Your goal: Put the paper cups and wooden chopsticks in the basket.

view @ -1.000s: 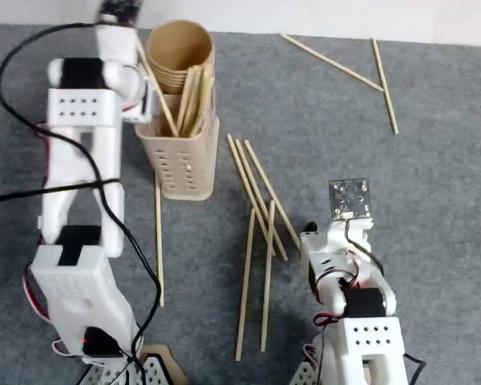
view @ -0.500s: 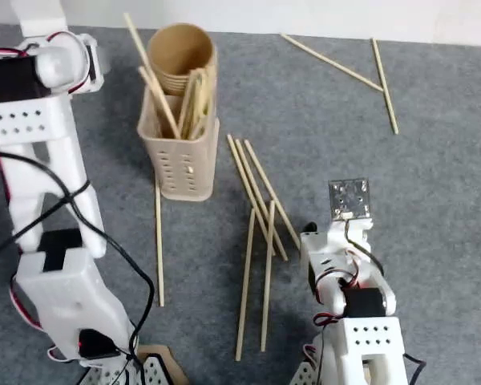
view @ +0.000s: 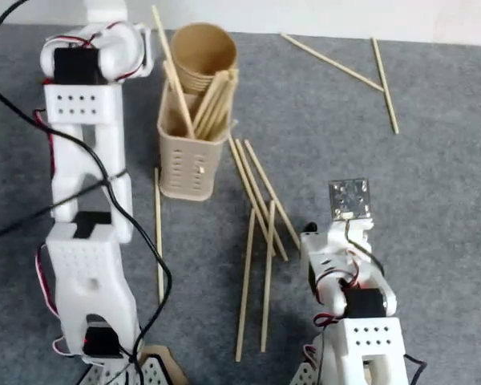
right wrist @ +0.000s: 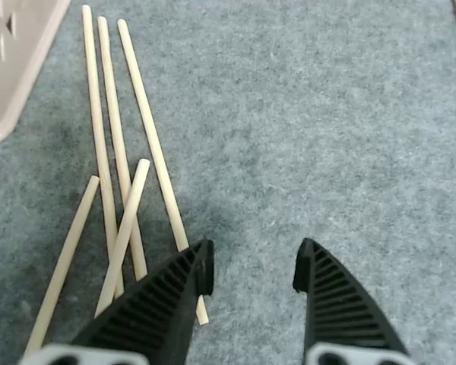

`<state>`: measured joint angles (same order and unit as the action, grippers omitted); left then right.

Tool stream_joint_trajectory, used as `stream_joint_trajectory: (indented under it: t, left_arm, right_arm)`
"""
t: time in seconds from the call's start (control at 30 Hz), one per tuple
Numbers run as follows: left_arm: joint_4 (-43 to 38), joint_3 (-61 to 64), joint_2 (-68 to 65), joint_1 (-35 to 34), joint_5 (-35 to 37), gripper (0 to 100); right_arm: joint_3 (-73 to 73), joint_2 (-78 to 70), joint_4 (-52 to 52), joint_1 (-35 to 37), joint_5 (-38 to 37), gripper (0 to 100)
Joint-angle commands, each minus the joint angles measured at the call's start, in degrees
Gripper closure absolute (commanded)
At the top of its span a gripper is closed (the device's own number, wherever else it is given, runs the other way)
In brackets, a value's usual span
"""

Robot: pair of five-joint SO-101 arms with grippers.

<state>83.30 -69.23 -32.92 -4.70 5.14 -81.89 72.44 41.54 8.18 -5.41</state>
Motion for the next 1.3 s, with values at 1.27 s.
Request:
stream_joint_trajectory:
  t: [1.27]
  left_arm:
    - [20.2,-6.3,5.1,-15.2,-2.7,78]
  right_arm:
    - [0.8,0.2,4.5,-0.2,-5.8,81.5]
